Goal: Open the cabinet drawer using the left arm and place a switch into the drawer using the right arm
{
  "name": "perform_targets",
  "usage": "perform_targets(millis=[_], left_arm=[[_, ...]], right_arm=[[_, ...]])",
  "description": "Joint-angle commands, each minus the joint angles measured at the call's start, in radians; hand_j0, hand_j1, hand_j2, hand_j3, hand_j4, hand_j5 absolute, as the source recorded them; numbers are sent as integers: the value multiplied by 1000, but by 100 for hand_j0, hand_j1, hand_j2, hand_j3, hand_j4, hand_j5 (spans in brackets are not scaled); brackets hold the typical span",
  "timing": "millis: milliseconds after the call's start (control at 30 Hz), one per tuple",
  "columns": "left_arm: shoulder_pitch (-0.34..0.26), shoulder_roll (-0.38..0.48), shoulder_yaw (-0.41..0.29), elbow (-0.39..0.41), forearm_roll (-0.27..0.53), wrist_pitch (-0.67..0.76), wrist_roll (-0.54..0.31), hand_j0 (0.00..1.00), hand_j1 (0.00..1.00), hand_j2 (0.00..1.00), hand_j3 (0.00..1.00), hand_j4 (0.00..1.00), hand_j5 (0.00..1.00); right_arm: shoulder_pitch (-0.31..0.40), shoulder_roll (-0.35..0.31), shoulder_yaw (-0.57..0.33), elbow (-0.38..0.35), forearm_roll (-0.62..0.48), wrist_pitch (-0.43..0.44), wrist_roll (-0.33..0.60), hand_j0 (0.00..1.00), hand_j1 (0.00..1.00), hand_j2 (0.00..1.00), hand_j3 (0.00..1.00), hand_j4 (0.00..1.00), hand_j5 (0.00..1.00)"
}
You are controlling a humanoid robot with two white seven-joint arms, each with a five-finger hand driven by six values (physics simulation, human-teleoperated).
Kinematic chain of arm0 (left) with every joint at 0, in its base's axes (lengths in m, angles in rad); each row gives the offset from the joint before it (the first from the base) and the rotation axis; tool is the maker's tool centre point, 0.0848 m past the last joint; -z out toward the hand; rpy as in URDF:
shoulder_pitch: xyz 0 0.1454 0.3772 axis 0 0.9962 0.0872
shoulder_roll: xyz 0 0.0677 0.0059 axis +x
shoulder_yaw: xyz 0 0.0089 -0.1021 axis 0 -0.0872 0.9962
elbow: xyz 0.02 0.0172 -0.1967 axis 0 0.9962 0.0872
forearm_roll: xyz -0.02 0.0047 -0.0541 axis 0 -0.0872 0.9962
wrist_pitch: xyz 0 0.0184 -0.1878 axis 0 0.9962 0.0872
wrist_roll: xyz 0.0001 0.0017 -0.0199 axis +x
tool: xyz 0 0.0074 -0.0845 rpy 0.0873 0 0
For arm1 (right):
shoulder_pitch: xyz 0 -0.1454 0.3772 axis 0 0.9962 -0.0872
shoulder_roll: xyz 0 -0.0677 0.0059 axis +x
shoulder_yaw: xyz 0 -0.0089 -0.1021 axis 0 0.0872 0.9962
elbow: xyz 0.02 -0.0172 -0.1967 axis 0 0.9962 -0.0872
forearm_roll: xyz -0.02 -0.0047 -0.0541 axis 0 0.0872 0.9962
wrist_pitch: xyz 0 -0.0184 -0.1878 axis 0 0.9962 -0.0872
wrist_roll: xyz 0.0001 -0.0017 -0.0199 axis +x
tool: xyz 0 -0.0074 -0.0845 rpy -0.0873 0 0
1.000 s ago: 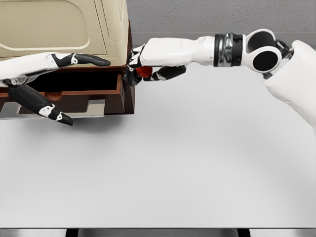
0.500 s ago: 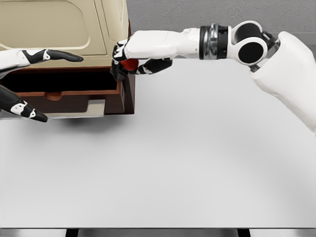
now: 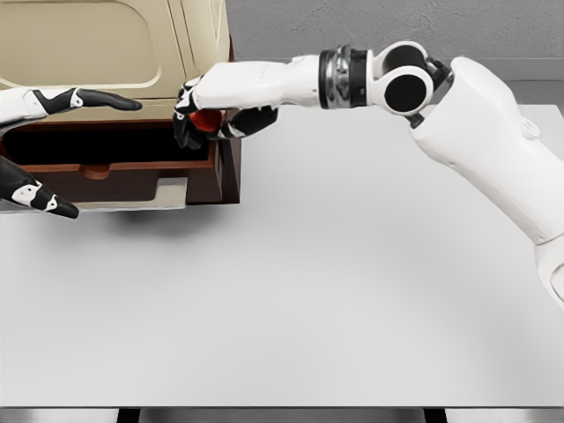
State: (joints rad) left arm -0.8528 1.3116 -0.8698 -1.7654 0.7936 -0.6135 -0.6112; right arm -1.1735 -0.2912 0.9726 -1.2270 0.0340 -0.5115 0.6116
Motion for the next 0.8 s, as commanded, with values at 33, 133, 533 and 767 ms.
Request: perform_targets(millis=[33,133,533,767], left_arm=[[0,2,2,0,9,3,0,100,100,100,100,100,100],[0,0,2,0,9,3,0,100,100,100,100,100,100],[-2,0,2,0,7,3,0,100,100,100,100,100,100],[-3,0,3,1,7,3,0,100,100,100,100,100,100]], right_arm=[[0,26,11,41,-5,1,-1,51,51,51,51,51,51],[-3,43,14,63,-5,2,-1,51,51,51,51,51,51],[-9,76,38,116,3,38,-1,100,100,100,100,100,100],[-12,73,37,93,4,30,-1,100,100,100,100,100,100]])
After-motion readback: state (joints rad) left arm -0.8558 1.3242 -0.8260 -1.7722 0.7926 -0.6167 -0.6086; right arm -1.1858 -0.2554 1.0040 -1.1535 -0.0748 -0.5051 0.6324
